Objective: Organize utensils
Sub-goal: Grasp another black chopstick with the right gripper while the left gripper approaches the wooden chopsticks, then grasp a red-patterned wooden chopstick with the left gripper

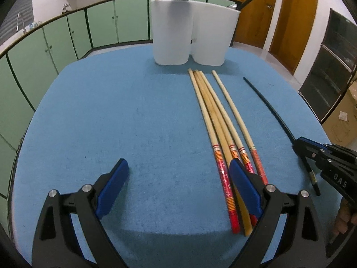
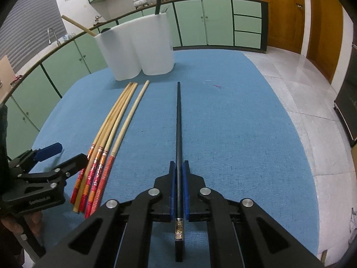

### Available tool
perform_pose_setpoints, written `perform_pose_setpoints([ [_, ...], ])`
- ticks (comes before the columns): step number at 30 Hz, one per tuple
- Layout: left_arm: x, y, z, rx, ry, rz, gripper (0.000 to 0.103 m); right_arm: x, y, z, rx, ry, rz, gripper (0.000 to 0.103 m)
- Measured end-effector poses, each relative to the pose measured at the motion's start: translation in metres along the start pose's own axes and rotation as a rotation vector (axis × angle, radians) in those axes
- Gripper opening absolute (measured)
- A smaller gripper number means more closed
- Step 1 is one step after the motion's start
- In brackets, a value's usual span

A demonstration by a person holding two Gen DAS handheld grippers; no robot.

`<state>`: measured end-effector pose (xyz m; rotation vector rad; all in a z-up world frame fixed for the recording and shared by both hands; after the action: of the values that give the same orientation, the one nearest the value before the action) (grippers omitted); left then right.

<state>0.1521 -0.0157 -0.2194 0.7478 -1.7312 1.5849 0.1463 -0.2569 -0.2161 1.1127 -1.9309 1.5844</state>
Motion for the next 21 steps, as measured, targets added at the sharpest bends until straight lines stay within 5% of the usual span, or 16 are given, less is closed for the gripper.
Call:
perform_pose_setpoints([
  [10, -0.0072, 0.0004, 0.003, -0.025, -0.023, -0.025, 0.087, -0.0006, -0.0005, -0.0004, -0.002, -0.005, 0.001, 0.006],
  [13, -0.0082, -0.0024, 0.0026, -0.029, -0.035, -0.025, 0.079, -0.0008, -0.0008, -0.0006, -0.002, -0.003, 0.001, 0.006],
  [21, -0.0044, -0.0042, -0.0033, 0.002, -0.027, -0.003, 0.011, -0.0005, -0.0004, -0.0005, -0.002, -0.003, 0.001, 0.006],
])
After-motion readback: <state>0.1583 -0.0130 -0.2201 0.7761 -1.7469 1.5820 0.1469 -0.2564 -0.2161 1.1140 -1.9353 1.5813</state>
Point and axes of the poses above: each gripper's, at about its wrist camera, not at the fingertips, and x roughly against the way its jaws point, z to its right, y to its underside, the point moved 10 cm from there along -x, roughly the way its jaws point, and after that the axes turned 6 degrees about -y, right-handed, at the moved point
